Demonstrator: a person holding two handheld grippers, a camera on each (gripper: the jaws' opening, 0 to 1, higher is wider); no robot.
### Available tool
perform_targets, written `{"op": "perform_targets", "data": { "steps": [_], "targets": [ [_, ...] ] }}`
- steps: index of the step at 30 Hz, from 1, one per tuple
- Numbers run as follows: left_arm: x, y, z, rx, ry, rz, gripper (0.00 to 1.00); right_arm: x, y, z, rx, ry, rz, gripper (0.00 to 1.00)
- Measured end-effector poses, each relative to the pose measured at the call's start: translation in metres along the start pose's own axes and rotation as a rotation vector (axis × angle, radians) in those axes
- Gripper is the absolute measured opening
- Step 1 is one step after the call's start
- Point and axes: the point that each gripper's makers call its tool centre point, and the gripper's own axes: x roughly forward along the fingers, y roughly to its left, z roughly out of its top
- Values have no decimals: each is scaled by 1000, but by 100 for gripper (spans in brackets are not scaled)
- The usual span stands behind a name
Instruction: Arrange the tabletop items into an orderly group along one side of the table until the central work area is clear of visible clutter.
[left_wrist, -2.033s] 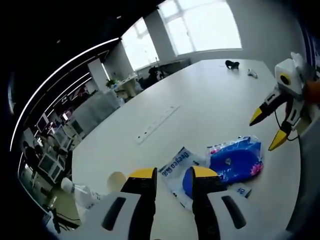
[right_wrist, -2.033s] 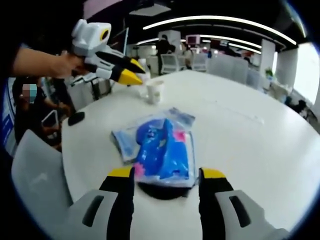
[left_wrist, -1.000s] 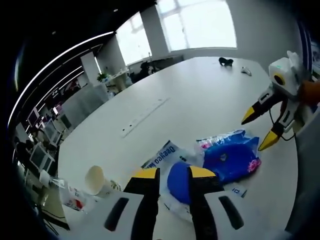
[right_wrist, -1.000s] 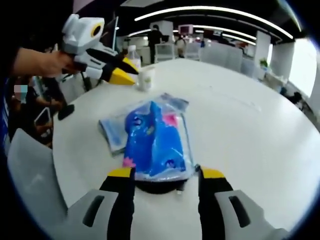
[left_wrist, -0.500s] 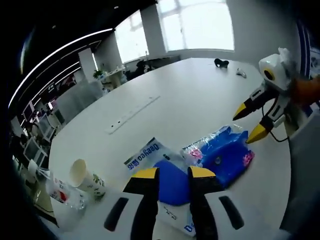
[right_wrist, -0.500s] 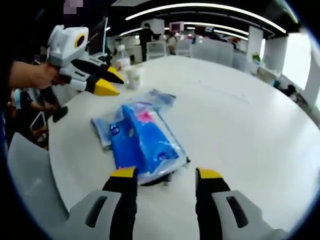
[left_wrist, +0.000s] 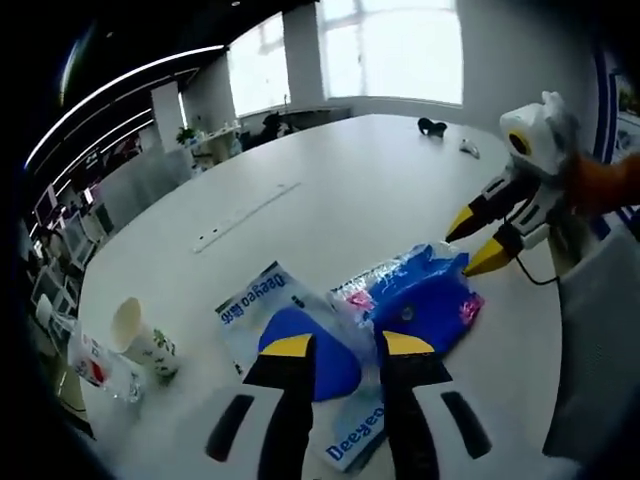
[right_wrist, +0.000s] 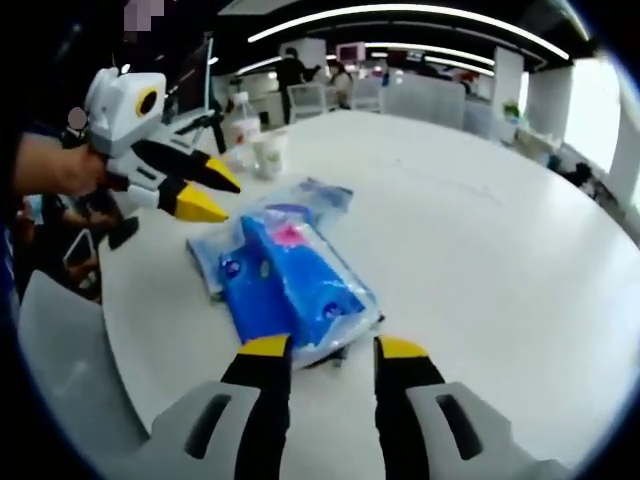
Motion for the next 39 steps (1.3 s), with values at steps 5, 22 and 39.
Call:
{"op": "perform_targets", "data": {
  "steps": [5,22,39],
  "targets": [
    [5,-9,1,7,2,-13,25,-1,-1,-1,-1,3,1,23],
    [18,-27,-14,32,65,-35,17,1,2,-6,20,25,24,14],
    [16,-32,-18,64,115,-40,4,1,1,-7,30,35,34,4]
  ]
}}
